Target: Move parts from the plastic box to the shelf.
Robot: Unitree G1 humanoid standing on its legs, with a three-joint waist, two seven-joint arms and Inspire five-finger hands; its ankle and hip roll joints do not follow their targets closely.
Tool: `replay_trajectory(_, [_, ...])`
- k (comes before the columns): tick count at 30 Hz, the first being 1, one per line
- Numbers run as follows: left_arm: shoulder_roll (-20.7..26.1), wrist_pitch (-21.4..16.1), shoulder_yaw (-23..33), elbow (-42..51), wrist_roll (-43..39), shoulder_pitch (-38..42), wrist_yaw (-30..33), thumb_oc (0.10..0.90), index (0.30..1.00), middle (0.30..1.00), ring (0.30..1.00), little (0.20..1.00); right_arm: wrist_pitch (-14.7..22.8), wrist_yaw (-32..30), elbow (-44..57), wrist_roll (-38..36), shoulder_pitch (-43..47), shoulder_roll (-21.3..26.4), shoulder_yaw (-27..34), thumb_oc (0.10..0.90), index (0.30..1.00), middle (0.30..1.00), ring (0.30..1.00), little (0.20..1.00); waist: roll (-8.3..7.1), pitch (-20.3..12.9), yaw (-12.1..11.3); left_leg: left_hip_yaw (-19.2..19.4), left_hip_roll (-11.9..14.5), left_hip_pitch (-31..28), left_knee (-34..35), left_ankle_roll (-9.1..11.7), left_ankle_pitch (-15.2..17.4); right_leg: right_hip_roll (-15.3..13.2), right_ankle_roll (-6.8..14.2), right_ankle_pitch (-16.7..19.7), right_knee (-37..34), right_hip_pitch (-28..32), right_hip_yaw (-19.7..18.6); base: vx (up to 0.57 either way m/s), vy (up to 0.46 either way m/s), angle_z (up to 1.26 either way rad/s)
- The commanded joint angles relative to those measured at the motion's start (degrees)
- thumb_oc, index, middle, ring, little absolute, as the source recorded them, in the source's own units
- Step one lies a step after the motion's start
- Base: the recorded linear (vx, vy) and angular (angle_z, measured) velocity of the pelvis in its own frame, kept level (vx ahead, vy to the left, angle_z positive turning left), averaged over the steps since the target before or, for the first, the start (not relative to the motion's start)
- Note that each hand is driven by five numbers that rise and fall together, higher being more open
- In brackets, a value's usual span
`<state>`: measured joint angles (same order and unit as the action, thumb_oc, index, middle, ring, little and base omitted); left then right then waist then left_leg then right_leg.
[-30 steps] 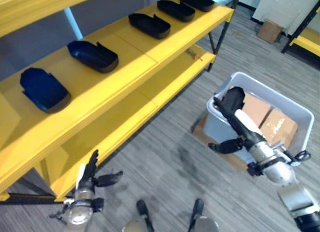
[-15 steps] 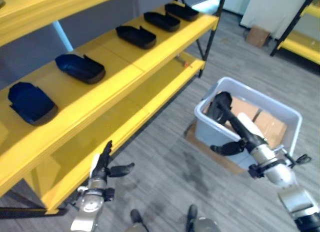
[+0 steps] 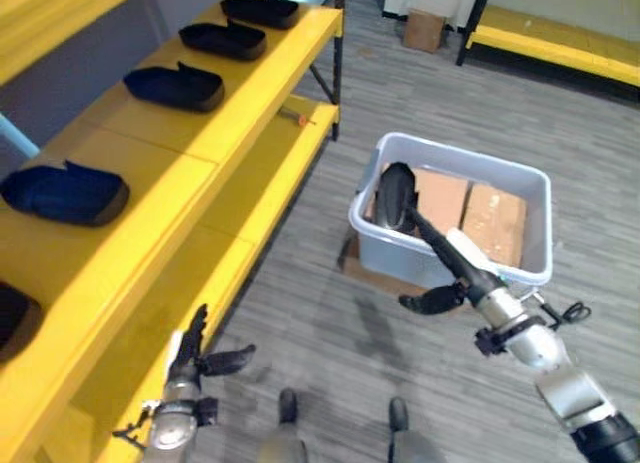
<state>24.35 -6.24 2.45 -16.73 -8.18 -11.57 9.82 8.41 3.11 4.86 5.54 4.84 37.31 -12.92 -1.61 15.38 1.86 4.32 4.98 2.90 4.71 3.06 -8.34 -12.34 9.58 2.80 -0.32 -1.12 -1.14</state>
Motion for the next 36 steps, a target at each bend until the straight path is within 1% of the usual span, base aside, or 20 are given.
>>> replay_trajectory(1, [2.31, -4.93, 0.31, 5.42, 1.83, 2.17, 1.38, 0.900, 1.000, 1.000, 1.000, 1.000, 4.34, -2.02, 4.54, -0.84, 7.70, 2.45, 2.76, 0.900, 1.000, 1.000, 1.000, 1.000, 0.39, -4.18, -0.21, -1.86, 5.47, 0.79, -1.78, 3.40, -1.14, 7.34, -3.28, -3.70, 2.66, -0.49, 3.51, 0.08, 0.144, -0.12])
replay_trajectory(8, [1.97, -4.66, 0.06, 6.04, 1.38, 1.47, 1.47, 0.900, 1.000, 1.000, 1.000, 1.000, 4.08, -1.55, 5.24, -0.58, 9.36, 1.34, 1.12, 0.900, 1.000, 1.000, 1.000, 1.000, -0.15, -4.75, -0.16, -1.21, 3.21, 0.67, -3.48, 1.31, 2.52, 5.74, -2.06, -2.84, 1.53, -0.61, 1.99, 0.06, 0.073, -0.12])
replay_trajectory(13, [2.27, -4.41, -0.66, 5.68, 0.95, 2.45, 1.48, 0.900, 1.000, 1.000, 1.000, 1.000, 3.57, -1.75, 4.87, 0.08, 11.47, 0.54, -0.22, 0.900, 1.000, 1.000, 1.000, 1.000, -0.56, -3.92, -0.54, -1.67, 1.49, 3.18, -8.54, 0.49, 5.47, 4.35, -1.61, -3.20, 2.30, -0.86, 2.57, 0.03, 0.074, -0.01])
replay_trajectory(17, [2.62, -4.38, -0.80, 5.28, 0.35, 2.79, 2.11, 0.900, 1.000, 1.000, 1.000, 1.000, 3.32, -2.56, 3.73, 1.28, 13.11, -0.89, -1.20, 0.900, 1.000, 1.000, 1.000, 1.000, -0.59, -3.30, -1.37, -1.43, -0.60, 4.57, -11.99, -1.03, 8.90, 2.58, -0.15, -3.07, 3.80, -1.14, 2.60, 0.04, 0.148, 0.01])
replay_trajectory(19, [2.42, -4.27, -0.96, 4.85, 0.03, 2.87, 2.04, 0.900, 1.000, 1.000, 1.000, 1.000, 3.04, -2.83, 3.48, 2.26, 13.05, -1.40, -1.14, 0.900, 1.000, 1.000, 1.000, 1.000, -0.57, -3.24, -1.72, -1.22, -1.70, 4.64, -12.58, -1.78, 10.10, 1.66, 0.66, -2.59, 4.77, -1.22, 2.83, 0.08, 0.184, 0.06])
replay_trajectory(21, [2.42, -4.28, -0.88, 4.43, -0.03, 2.83, 2.38, 0.900, 1.000, 1.000, 1.000, 1.000, 2.86, -3.21, 2.47, 2.63, 13.40, -2.10, -1.24, 0.900, 1.000, 1.000, 1.000, 1.000, -0.46, -2.98, -2.06, -0.80, -2.73, 4.70, -12.66, -2.57, 10.66, 0.74, 1.73, -1.43, 6.44, -2.02, 3.31, 0.06, 0.166, 0.05])
replay_trajectory(22, [2.42, -4.30, -0.87, 4.39, -0.04, 2.87, 2.38, 0.900, 1.000, 1.000, 1.000, 1.000, 2.88, -3.24, 2.40, 2.64, 13.46, -2.12, -1.27, 0.900, 1.000, 1.000, 1.000, 1.000, -0.50, -2.98, -2.09, -0.75, -2.78, 4.72, -12.66, -2.62, 10.67, 0.69, 1.77, -1.47, 6.54, -2.11, 3.25, 0.08, 0.182, -0.05])
replay_trajectory(23, [2.56, -4.18, -0.76, 4.11, -0.14, 3.09, 2.57, 0.900, 1.000, 1.000, 1.000, 1.000, 2.69, -3.48, 1.55, 3.38, 13.29, -2.68, -1.22, 0.900, 1.000, 1.000, 1.000, 1.000, -0.24, -2.97, -2.50, -0.48, -3.58, 4.53, -12.21, -3.47, 11.23, 0.52, 2.14, -1.78, 9.68, -3.34, 3.79, 0.10, 0.220, -0.14])
replay_trajectory(24, [2.56, -4.03, -0.57, 3.70, -0.16, 3.35, 2.91, 0.900, 1.000, 1.000, 1.000, 1.000, 2.45, -3.55, 0.64, 4.06, 14.20, -3.28, -2.14, 0.900, 1.000, 1.000, 1.000, 1.000, -0.05, -2.30, -3.10, 0.66, -4.03, 3.52, -12.18, -4.31, 12.26, -1.07, 2.05, 1.20, 15.56, -6.96, 7.14, 0.10, 0.218, -0.17])
replay_trajectory(25, [2.56, -4.04, -0.56, 3.69, -0.16, 3.36, 2.91, 0.900, 1.000, 1.000, 1.000, 1.000, 2.46, -3.56, 0.62, 4.06, 14.23, -3.28, -2.15, 0.900, 1.000, 1.000, 1.000, 1.000, -0.08, -2.32, -3.12, 0.70, -4.05, 3.55, -12.18, -4.32, 12.26, -1.10, 2.06, 1.16, 15.66, -7.07, 7.08, 0.08, 0.163, -0.34])
replay_trajectory(26, [2.61, -4.05, -0.48, 3.88, -0.10, 3.28, 3.15, 0.900, 1.000, 1.000, 1.000, 1.000, 2.27, -3.49, 0.45, 4.56, 15.15, -3.57, -3.24, 0.900, 1.000, 1.000, 1.000, 1.000, -0.28, -1.64, -3.60, 2.20, -4.71, 2.25, -12.08, -4.59, 13.42, -4.01, 2.29, 5.60, 15.52, -8.42, 10.94, 0.10, 0.088, -0.39])
replay_trajectory(27, [2.41, -4.06, -0.12, 4.02, -0.08, 3.07, 3.17, 0.900, 1.000, 1.000, 1.000, 1.000, 2.12, -3.32, -0.10, 4.59, 16.55, -3.75, -4.38, 0.900, 1.000, 1.000, 1.000, 1.000, -0.20, -1.14, -2.94, 4.19, -5.15, 0.69, -10.76, -4.69, 13.51, -5.87, 2.68, 10.13, 12.42, -10.51, 12.72, 0.15, 0.073, -0.56])
replay_trajectory(28, [2.66, -4.06, 0.19, 4.07, 0.12, 3.23, 3.18, 0.900, 1.000, 1.000, 1.000, 1.000, 1.96, -3.19, -0.28, 4.86, 17.65, -3.41, -4.94, 0.900, 1.000, 1.000, 1.000, 1.000, -0.04, -0.72, -2.60, 4.83, -5.11, -0.07, -10.26, -4.54, 13.73, -6.56, 3.27, 12.27, 10.02, -11.80, 12.76, 0.15, -0.016, -0.97])
replay_trajectory(30, [3.02, -4.13, 0.36, 3.96, 0.55, 4.26, 3.34, 0.900, 1.000, 1.000, 1.000, 1.000, 1.78, -3.26, -0.27, 5.24, 19.36, -2.92, -5.70, 0.900, 1.000, 1.000, 1.000, 1.000, 0.60, 0.21, -1.86, 6.04, -4.20, -1.01, -10.47, -3.59, 14.24, -8.99, 4.57, 15.75, 4.05, -15.24, 12.91, 0.17, -0.087, -1.15])
replay_trajectory(31, [2.96, -4.25, 0.36, 3.84, 0.80, 4.62, 3.45, 0.900, 1.000, 1.000, 1.000, 1.000, 1.63, -3.47, -0.32, 5.83, 19.70, -2.53, -5.78, 0.900, 1.000, 1.000, 1.000, 1.000, 1.05, 0.43, -1.84, 6.44, -3.61, -1.40, -10.65, -3.09, 14.60, -9.66, 4.86, 16.32, 1.37, -15.91, 13.71, 0.20, -0.103, -0.46])
replay_trajectory(32, [2.76, -4.32, 0.35, 3.77, 1.18, 5.04, 3.42, 0.900, 1.000, 1.000, 1.000, 1.000, 1.54, -3.65, -0.14, 6.28, 19.73, -2.08, -5.49, 0.900, 1.000, 1.000, 1.000, 1.000, 1.34, 0.59, -1.73, 6.77, -3.15, -1.88, -10.83, -2.41, 15.07, -10.36, 4.99, 16.06, -1.66, -16.23, 14.88, 0.22, -0.123, -0.09])
replay_trajectory(34, [2.41, -4.41, -0.11, 3.37, 1.48, 6.43, 3.59, 0.900, 1.000, 1.000, 1.000, 1.000, 1.24, -3.98, 0.43, 6.76, 19.51, -1.14, -4.28, 0.900, 1.000, 1.000, 1.000, 1.000, 1.43, 0.92, -1.23, 6.48, -2.68, -2.58, -12.08, -1.30, 16.65, -11.47, 5.30, 16.37, -3.50, -16.09, 16.59, 0.28, -0.232, -0.02])
replay_trajectory(35, [2.27, -4.41, -0.40, 3.14, 1.29, 7.10, 3.79, 0.900, 1.000, 1.000, 1.000, 1.000, 1.14, -3.99, 1.02, 6.74, 18.30, -0.29, -3.09, 0.900, 1.000, 1.000, 1.000, 1.000, 0.65, 0.72, -1.39, 6.20, -2.93, -2.56, -14.13, -0.61, 18.23, -12.42, 5.21, 15.67, -2.44, -14.52, 19.08, 0.34, -0.338, 0.13])
replay_trajectory(36, [2.28, -4.50, -0.53, 2.87, 1.36, 7.58, 4.01, 0.900, 1.000, 1.000, 1.000, 1.000, 1.27, -3.75, 1.19, 6.61, 18.12, 0.26, -2.98, 0.900, 1.000, 1.000, 1.000, 1.000, -0.03, 0.65, -1.39, 6.15, -3.18, -3.06, -15.06, -0.33, 19.07, -12.40, 5.20, 16.12, -0.94, -14.60, 19.88, 0.36, -0.341, 0.27])
